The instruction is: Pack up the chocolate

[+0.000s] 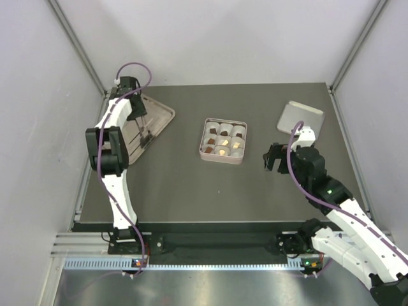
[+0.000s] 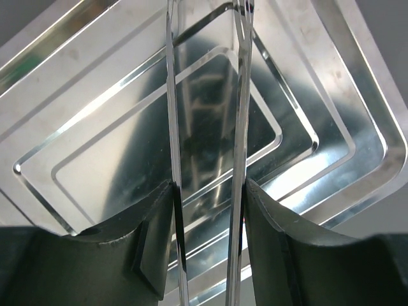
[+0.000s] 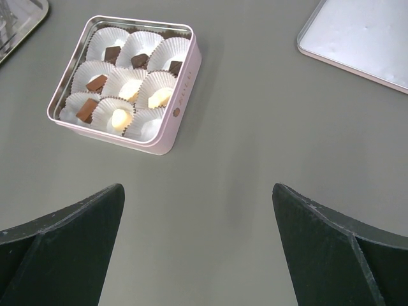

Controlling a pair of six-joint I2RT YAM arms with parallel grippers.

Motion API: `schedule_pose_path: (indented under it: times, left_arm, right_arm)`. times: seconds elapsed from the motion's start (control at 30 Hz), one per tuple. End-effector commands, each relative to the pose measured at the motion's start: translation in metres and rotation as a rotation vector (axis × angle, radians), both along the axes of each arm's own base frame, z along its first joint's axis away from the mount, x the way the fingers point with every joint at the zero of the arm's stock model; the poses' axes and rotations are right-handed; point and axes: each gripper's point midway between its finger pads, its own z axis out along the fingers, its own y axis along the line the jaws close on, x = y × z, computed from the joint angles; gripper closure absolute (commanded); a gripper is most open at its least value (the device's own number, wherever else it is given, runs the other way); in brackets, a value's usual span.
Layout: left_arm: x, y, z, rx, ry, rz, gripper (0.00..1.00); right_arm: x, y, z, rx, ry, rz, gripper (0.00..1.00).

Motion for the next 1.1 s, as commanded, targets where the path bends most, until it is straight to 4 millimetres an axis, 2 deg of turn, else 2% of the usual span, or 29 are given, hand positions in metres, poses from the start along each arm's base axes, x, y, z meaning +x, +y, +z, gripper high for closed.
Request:
schedule_pose_path:
  times: [0.0, 0.37, 0.7, 0.83, 0.97, 1.0, 1.03, 1.07]
  left_arm:
    - [0.023, 0.008, 0.018, 0.02, -0.085, 0.0, 0.5]
    - [0.027, 0.012, 0.006, 0.042, -0.059, 0.0, 0.52]
    - [0.021, 0.005, 0.017, 0.022, -0.056, -0.03, 0.59]
    - [0.01, 0.004, 0.023, 0.012, -0.032, -0.03, 0.61]
    - [-0.012, -0.002, 0.032, -0.013, 0.009, -0.031, 0.61]
    - [-0.02, -0.005, 0.029, -0.029, 0.026, -0.038, 0.61]
    - [-0.025, -0.008, 0.04, -0.038, 0.009, -0.038, 0.61]
    - [-0.031, -0.01, 0.042, -0.046, 0.015, -0.04, 0.61]
  right_arm:
    - [0.008, 0.001, 0.014, 0.01, -0.057, -0.01, 0.0]
    - [0.01, -0.001, 0.011, -0.001, -0.057, -0.018, 0.0]
    - [0.01, -0.002, 0.013, 0.002, -0.064, -0.026, 0.0]
    - [0.009, -0.003, 0.014, 0.002, -0.068, -0.03, 0.0]
    - [0.009, -0.004, 0.013, -0.001, -0.066, -0.034, 0.0]
    - [0.009, -0.005, 0.014, -0.001, -0.067, -0.036, 0.0]
    - [0.009, -0.005, 0.014, 0.0, -0.067, -0.033, 0.0]
    - [0.008, -0.004, 0.015, 0.004, -0.07, -0.032, 0.0]
